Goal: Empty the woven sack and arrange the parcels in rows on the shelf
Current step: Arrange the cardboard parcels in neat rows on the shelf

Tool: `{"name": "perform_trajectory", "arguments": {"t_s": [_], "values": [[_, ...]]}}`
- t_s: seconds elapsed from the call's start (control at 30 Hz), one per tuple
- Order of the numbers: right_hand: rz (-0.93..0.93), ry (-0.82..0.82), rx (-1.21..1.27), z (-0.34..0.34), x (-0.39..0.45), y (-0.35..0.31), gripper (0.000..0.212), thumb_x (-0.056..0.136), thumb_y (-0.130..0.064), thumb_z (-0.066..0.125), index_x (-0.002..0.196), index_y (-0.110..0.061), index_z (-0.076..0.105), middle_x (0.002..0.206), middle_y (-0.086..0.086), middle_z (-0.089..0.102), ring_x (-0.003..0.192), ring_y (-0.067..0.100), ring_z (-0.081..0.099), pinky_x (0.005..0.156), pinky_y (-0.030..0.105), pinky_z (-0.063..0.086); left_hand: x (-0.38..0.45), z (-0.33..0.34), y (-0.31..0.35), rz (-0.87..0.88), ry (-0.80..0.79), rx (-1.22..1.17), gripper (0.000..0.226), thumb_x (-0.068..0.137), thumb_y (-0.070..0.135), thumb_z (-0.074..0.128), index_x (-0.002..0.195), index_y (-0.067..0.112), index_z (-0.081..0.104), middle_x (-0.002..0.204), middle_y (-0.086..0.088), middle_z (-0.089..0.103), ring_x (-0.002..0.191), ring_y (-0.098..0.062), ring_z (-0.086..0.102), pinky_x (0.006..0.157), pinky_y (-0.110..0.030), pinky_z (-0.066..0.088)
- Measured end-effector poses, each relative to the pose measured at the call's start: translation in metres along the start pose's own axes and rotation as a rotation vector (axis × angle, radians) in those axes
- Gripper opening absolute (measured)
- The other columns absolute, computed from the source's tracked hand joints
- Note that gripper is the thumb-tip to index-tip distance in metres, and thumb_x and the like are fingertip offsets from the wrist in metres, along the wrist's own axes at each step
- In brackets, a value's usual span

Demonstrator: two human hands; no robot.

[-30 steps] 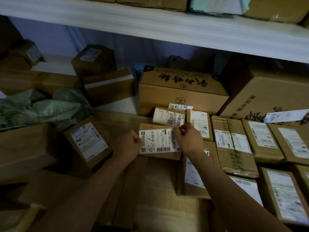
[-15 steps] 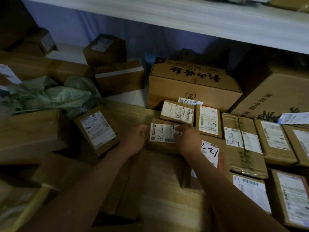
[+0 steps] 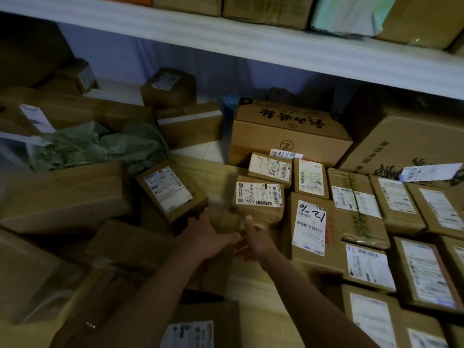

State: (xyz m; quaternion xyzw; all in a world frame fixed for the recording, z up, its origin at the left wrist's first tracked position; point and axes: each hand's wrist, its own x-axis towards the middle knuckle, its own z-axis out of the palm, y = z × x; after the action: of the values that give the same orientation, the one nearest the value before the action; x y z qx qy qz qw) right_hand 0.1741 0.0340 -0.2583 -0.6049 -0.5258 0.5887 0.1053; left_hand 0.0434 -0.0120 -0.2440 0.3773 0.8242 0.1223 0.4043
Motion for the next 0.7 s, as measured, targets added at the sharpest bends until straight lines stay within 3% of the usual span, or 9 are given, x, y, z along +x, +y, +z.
{"name": "perform_trajectory", "arguments": {"t_s": [0.07,0.13,0.2,0.27,0.37,0.43,0.5,0.6,0.7], "values": [[-0.005,-0.020,0.086,0.007,-0.012,-0.004,0.057,0.101,-0.048,0.017,0.111,-0.009,0.059,0.091,0.008,0.062,0.072,0.016,0.058,0.067,0.029,0.048,-0.008,0.012,-0.003,0.002,0.021,0.062,0.133,0.050,0.073,0.072,0.150,0.027,-0.003,0.155,-0.010,0.010,0.139,-0.034,0.025,0.106,-0.049,0.035],[-0.027,-0.032,0.127,0.013,-0.021,-0.006,0.056,0.102,-0.046,0.018,0.115,-0.012,0.060,0.096,0.005,0.061,0.075,0.010,0.056,0.060,0.022,0.044,-0.014,0.018,-0.007,0.015,0.114,0.109,0.134,0.049,0.069,0.076,0.148,0.025,-0.002,0.148,-0.013,0.016,0.134,-0.034,0.029,0.101,-0.046,0.038],[-0.058,-0.037,0.126,0.015,-0.027,-0.006,0.049,0.102,-0.041,0.025,0.119,-0.013,0.061,0.101,0.003,0.061,0.077,0.007,0.056,0.060,0.019,0.042,-0.018,0.017,-0.012,0.032,0.180,0.015,0.128,0.050,0.065,0.078,0.147,0.027,0.002,0.142,-0.013,0.020,0.128,-0.034,0.036,0.097,-0.044,0.041],[-0.104,0.022,0.082,0.013,-0.029,-0.001,0.039,0.100,-0.037,0.039,0.118,-0.011,0.062,0.106,0.004,0.064,0.082,0.010,0.060,0.069,0.024,0.051,-0.016,0.013,-0.014,0.026,0.173,-0.174,0.120,0.057,0.055,0.079,0.148,0.029,0.006,0.143,-0.012,0.019,0.127,-0.035,0.038,0.096,-0.043,0.040],[-0.072,0.188,0.025,0.007,-0.029,0.013,0.044,0.089,-0.050,0.054,0.118,-0.016,0.056,0.105,0.003,0.066,0.093,0.018,0.063,0.089,0.040,0.053,-0.013,0.006,-0.010,0.000,0.046,-0.536,0.105,0.060,0.040,0.080,0.143,0.028,0.018,0.144,-0.009,0.031,0.124,-0.035,0.043,0.101,-0.049,0.040],[0.059,0.246,0.157,0.002,-0.031,0.023,0.067,0.077,-0.057,0.064,0.129,-0.019,0.043,0.113,0.004,0.062,0.101,0.022,0.062,0.091,0.041,0.051,-0.015,0.007,-0.007,-0.012,-0.075,-0.617,0.096,0.061,0.036,0.079,0.139,0.027,0.024,0.134,-0.010,0.047,0.112,-0.032,0.053,0.093,-0.049,0.048],[0.131,0.292,0.152,-0.005,-0.031,0.034,0.076,0.075,-0.054,0.066,0.134,-0.013,0.040,0.118,0.009,0.063,0.102,0.024,0.063,0.082,0.037,0.054,-0.021,0.013,-0.003,-0.019,-0.171,-0.619,0.087,0.066,0.032,0.077,0.138,0.024,0.030,0.125,-0.010,0.056,0.100,-0.027,0.058,0.078,-0.039,0.052],[0.147,0.343,0.183,-0.012,-0.033,0.052,0.044,0.085,-0.035,0.064,0.117,-0.006,0.057,0.102,0.009,0.069,0.083,0.018,0.068,0.064,0.028,0.054,-0.023,0.029,-0.002,-0.046,-0.313,-0.618,0.088,0.055,0.040,0.076,0.134,0.026,0.042,0.116,-0.009,0.063,0.097,-0.029,0.064,0.081,-0.043,0.055],[0.111,0.446,0.048,-0.014,-0.034,0.061,0.037,0.084,-0.020,0.063,0.119,-0.009,0.055,0.114,0.009,0.065,0.098,0.023,0.065,0.082,0.036,0.055,-0.017,0.044,-0.001,-0.025,-0.299,-0.642,0.061,0.073,0.031,0.070,0.129,0.025,0.049,0.113,-0.010,0.064,0.095,-0.029,0.065,0.075,-0.039,0.055]]}}
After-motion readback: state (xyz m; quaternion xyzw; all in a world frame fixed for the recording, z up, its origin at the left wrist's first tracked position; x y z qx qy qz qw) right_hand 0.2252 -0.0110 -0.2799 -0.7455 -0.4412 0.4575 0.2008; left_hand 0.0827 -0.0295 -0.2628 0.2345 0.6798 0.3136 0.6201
